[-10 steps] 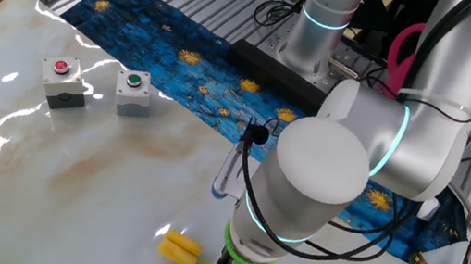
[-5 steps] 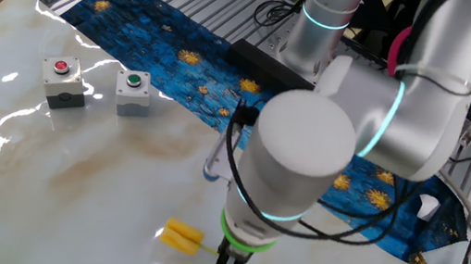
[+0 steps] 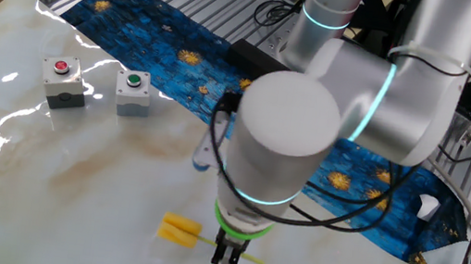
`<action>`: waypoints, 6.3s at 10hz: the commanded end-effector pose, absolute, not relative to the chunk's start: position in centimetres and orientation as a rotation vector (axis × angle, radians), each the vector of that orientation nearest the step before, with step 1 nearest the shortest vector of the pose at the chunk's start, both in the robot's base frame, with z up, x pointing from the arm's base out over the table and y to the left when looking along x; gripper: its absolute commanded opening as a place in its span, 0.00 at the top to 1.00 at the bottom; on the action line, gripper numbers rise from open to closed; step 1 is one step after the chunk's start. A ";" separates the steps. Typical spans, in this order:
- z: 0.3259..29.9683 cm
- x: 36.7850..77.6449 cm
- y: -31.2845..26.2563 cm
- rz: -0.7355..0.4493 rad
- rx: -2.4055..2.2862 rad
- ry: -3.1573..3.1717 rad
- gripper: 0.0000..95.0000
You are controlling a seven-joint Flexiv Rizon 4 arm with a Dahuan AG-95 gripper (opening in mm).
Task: Scrub the table with a brush
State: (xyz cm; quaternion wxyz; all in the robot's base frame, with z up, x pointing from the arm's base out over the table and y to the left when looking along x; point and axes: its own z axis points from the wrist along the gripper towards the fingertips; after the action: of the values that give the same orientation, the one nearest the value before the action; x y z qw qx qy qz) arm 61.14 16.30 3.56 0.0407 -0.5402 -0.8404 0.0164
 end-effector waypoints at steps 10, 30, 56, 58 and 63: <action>5.1 58.0 9.6 -0.018 -0.513 -3.000 1.00; 4.9 58.5 9.2 -0.020 -0.322 -3.067 1.00; 4.4 54.1 -0.7 0.126 -0.083 -2.964 1.00; 3.9 54.2 -0.6 0.125 -0.083 -2.955 1.00; 2.8 54.4 -0.3 0.122 -0.078 -2.942 1.00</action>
State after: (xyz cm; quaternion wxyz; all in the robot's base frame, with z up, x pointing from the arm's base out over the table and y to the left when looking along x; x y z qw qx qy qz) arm 54.60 -0.16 2.56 0.0995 -0.0275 -0.9938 0.0405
